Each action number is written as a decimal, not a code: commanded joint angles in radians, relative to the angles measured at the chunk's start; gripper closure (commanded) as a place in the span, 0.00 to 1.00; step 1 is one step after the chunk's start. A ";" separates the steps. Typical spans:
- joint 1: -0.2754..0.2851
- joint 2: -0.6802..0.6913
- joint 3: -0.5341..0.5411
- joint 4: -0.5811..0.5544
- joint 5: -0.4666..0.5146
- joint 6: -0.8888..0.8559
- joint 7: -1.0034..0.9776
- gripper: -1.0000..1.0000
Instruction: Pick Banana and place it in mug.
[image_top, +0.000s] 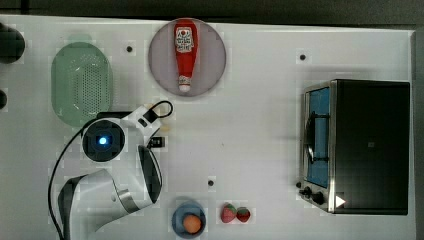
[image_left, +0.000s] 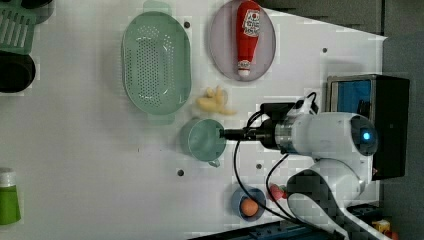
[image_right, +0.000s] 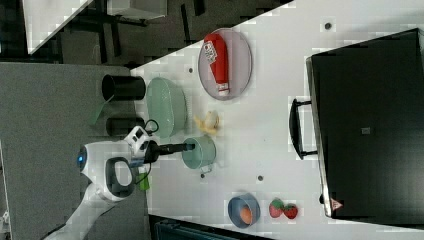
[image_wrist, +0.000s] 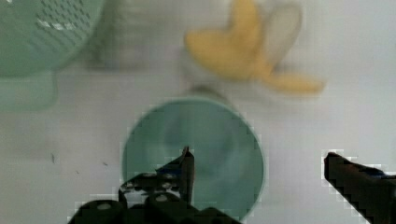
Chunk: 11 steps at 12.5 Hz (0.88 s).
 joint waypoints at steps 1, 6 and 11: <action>-0.009 -0.159 -0.053 0.052 0.014 -0.054 0.046 0.00; -0.020 -0.387 -0.232 0.130 0.014 -0.411 0.046 0.00; -0.030 -0.446 -0.427 0.244 -0.003 -0.560 0.049 0.00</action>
